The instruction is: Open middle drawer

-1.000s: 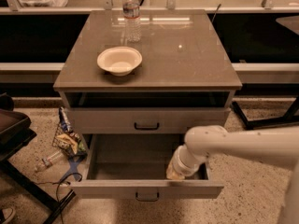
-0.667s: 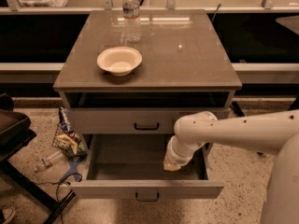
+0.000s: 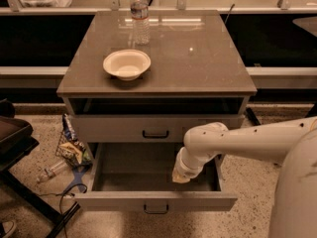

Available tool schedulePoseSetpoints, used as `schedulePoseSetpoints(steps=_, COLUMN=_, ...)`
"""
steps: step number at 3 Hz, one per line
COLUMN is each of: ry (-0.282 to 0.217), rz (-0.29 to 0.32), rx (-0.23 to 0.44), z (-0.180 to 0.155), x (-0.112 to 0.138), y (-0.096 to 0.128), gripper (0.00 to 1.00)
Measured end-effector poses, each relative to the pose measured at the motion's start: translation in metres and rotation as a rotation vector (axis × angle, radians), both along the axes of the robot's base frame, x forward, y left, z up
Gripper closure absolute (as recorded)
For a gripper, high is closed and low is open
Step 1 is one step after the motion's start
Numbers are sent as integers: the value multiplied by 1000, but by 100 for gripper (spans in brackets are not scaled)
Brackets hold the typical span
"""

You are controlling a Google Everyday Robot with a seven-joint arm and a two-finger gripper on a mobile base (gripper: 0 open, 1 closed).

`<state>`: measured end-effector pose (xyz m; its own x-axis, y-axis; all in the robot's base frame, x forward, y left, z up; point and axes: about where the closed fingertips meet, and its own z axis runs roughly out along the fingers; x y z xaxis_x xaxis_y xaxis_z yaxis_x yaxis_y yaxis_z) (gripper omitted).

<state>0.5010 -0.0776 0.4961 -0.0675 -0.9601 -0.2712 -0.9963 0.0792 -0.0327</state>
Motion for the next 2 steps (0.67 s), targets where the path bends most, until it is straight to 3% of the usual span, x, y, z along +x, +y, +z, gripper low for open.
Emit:
schedulePoseSetpoints(steps=1, ry=-27, rz=-21, rx=43, z=-23, x=8, y=0, gripper=100)
schedulePoseSetpoints(steps=2, ry=-50, rz=-50, rx=98, z=-70, x=35, y=4, gripper=100)
